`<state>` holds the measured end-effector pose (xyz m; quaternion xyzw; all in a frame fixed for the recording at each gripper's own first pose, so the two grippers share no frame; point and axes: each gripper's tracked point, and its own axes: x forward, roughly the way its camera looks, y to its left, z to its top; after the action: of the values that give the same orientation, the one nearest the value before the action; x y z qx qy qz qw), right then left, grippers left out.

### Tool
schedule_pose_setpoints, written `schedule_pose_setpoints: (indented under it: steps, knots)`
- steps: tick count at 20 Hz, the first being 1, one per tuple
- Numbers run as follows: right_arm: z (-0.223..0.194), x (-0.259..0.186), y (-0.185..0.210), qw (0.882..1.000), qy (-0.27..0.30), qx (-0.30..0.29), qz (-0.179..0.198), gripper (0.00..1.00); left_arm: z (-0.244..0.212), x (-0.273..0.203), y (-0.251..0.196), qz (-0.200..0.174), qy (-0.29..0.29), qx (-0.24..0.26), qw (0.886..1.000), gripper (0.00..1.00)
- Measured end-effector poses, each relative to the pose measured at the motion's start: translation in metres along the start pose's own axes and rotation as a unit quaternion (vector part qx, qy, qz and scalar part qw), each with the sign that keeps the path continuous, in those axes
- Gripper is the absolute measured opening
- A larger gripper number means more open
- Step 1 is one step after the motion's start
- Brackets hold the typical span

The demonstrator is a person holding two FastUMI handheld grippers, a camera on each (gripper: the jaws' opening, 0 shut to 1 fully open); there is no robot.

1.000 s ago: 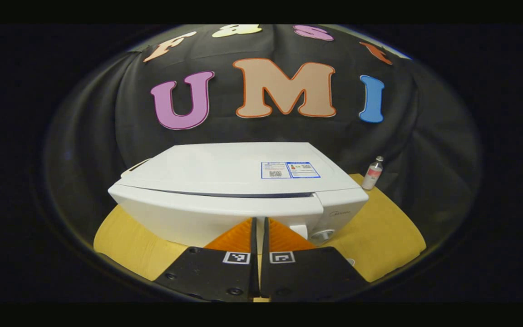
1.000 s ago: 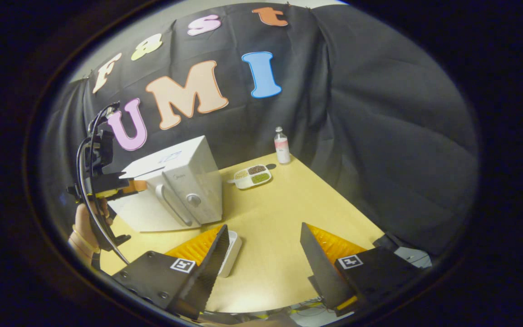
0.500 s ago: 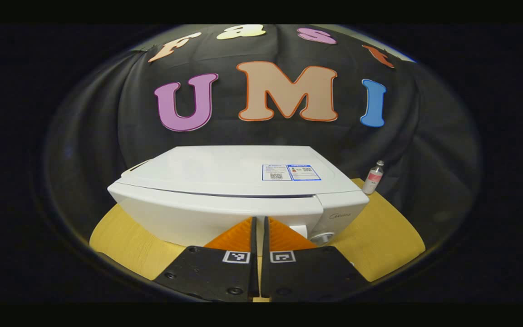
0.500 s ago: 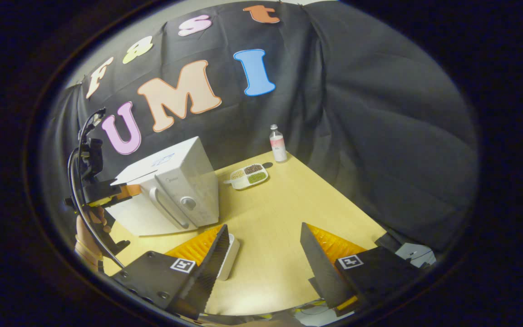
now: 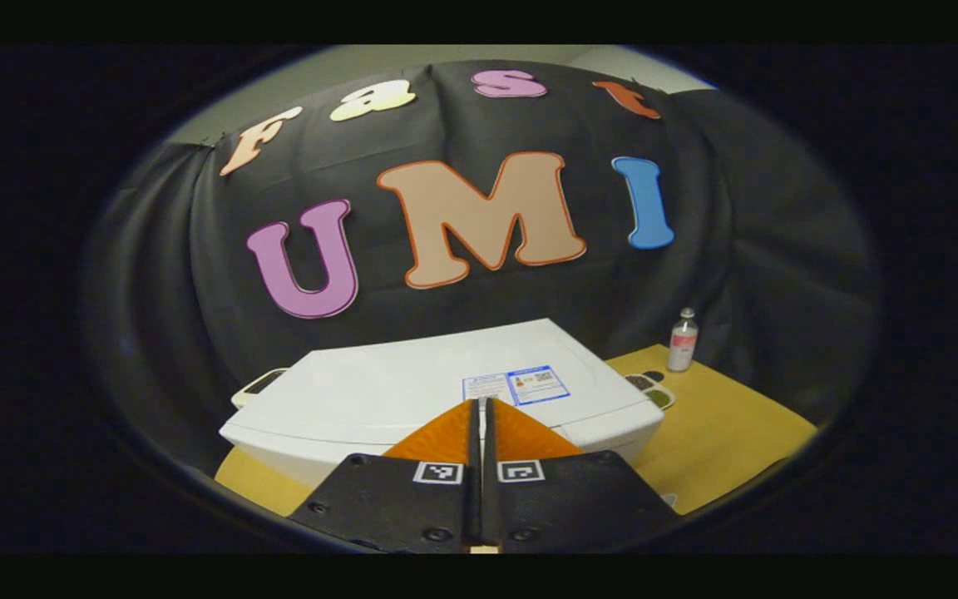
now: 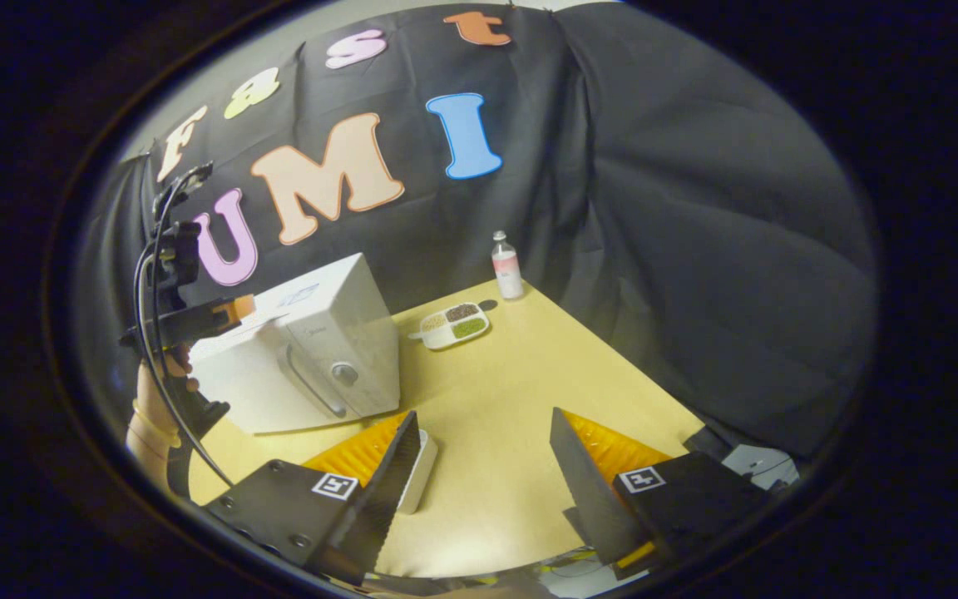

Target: Open the microwave oven with the left hand, put the food in, and close the microwave oven.

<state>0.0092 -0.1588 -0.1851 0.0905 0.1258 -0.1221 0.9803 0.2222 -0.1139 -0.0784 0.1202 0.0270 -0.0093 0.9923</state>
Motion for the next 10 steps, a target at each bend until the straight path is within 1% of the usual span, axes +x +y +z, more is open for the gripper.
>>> schedule_pose_setpoints:
  steps: [1, 2, 5, 6, 7, 10]
  knots:
    - [-0.001, -0.001, -0.002, 1.0, 0.0, 0.0, -0.001, 0.89, 0.004, -0.005, -0.009, -0.01, -0.008, -0.011, 1.0, 0.0]
    - [0.003, -0.002, -0.003, 1.0, 0.0, -0.001, -0.002, 0.89, 0.009, -0.011, -0.011, -0.012, -0.013, -0.018, 1.0, 0.01]
    - [0.014, -0.006, -0.005, 1.0, -0.004, -0.005, -0.001, 0.89, 0.019, -0.032, -0.015, -0.021, -0.021, -0.025, 0.999, 0.01]
    - [0.018, -0.007, -0.007, 1.0, -0.005, -0.009, -0.001, 0.98, 0.022, -0.04, -0.015, -0.024, -0.024, -0.023, 0.999, 0.02]
    - [0.022, -0.008, -0.008, 1.0, -0.008, -0.014, -0.001, 0.98, 0.024, -0.048, -0.013, -0.025, -0.026, -0.02, 0.999, 0.09]
    - [0.035, -0.009, -0.007, 1.0, -0.013, -0.023, 0.002, 0.98, 0.022, -0.073, -0.007, -0.029, -0.023, -0.025, 0.999, 0.07]
